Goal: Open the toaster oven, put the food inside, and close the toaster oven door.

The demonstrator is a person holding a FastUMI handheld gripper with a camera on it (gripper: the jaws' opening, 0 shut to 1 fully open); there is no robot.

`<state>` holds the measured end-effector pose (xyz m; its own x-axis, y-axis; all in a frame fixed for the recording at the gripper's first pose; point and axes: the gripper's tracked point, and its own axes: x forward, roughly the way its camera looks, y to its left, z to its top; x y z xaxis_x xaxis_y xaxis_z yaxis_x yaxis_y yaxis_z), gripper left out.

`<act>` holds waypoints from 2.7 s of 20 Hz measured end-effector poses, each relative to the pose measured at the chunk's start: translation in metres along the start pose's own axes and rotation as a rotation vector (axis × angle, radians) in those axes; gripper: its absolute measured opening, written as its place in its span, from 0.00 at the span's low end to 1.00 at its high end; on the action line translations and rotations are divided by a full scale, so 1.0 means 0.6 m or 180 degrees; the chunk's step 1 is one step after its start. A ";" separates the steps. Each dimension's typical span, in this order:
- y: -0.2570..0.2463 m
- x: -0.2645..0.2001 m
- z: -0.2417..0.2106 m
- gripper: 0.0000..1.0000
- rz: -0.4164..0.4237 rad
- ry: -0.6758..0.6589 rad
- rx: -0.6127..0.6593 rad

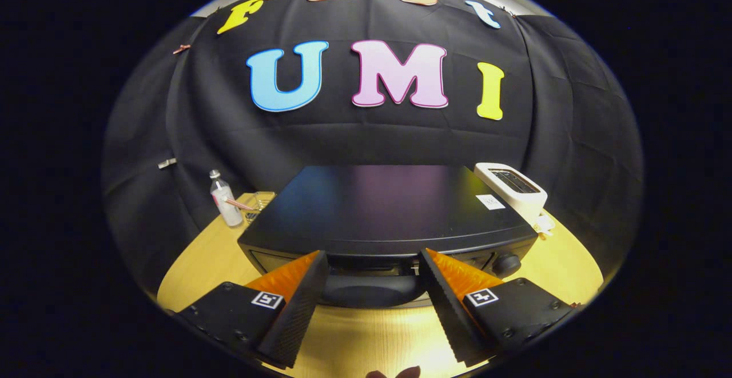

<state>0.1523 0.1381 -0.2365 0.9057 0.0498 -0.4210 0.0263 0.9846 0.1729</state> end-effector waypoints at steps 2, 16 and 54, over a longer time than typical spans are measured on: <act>0.002 -0.011 0.003 0.99 0.0006 -0.0016 0.0020; 0.005 -0.119 -0.100 0.99 0.0012 0.0197 0.0080; -0.107 -0.274 -0.099 0.98 0.0599 0.0576 -0.0058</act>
<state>-0.0233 0.0766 -0.2311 0.8034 0.2598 -0.5357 -0.1445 0.9580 0.2478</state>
